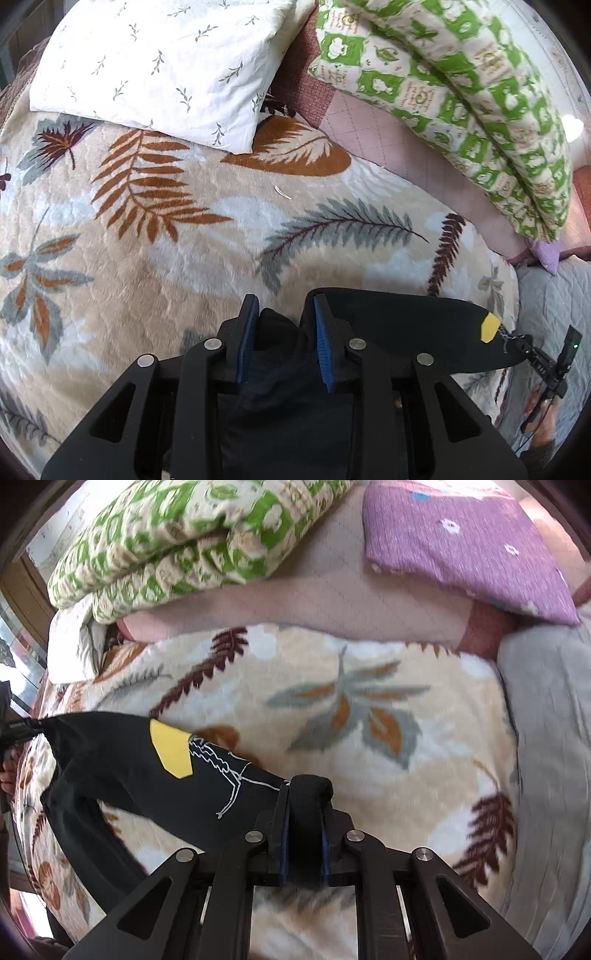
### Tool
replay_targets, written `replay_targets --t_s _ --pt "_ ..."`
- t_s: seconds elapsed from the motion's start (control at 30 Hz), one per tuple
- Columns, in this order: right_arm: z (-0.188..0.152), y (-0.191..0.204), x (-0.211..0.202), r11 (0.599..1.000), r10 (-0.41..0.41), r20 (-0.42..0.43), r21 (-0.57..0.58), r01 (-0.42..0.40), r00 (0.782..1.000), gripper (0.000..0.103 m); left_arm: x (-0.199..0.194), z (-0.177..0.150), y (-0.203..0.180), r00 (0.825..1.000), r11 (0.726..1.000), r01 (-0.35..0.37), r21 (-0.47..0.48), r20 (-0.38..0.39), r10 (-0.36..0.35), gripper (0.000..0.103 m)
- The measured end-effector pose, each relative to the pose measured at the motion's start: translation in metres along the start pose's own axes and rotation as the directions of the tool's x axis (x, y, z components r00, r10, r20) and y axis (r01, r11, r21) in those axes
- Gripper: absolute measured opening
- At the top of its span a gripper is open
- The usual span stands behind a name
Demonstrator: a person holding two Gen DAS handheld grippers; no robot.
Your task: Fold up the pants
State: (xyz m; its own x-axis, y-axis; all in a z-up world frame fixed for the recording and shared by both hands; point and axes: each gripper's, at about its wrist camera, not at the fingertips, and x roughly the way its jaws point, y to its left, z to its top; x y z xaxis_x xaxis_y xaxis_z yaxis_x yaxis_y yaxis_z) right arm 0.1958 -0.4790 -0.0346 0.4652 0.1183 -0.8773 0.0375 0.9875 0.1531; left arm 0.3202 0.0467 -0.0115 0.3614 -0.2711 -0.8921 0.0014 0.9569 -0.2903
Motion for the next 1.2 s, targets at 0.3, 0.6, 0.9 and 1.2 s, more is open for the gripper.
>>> replay_targets --t_s 0.3,0.6,0.9,1.2 --pt "-0.053 0.016 -0.031 1.000 -0.001 0.029 0.001 0.001 1.000 0.012 -0.039 -0.039 0.004 1.000 0.999 0.027 0.041 0.013 -0.027 0.027" --pt "-0.125 0.046 -0.057 0.999 -0.019 0.048 -0.048 0.021 0.999 0.012 -0.049 -0.100 0.036 0.998 0.997 0.068 0.022 -0.009 -0.068 0.027" --pt "-0.198 0.076 -0.062 0.995 -0.026 0.049 -0.097 0.030 0.998 0.013 -0.031 -0.153 0.071 0.996 0.998 0.032 0.057 -0.089 -0.027 0.027" --pt "-0.250 0.064 -0.063 0.999 -0.053 0.024 -0.003 0.054 0.998 0.018 -0.023 -0.177 0.102 0.986 0.988 -0.098 0.119 -0.124 0.112 0.027"
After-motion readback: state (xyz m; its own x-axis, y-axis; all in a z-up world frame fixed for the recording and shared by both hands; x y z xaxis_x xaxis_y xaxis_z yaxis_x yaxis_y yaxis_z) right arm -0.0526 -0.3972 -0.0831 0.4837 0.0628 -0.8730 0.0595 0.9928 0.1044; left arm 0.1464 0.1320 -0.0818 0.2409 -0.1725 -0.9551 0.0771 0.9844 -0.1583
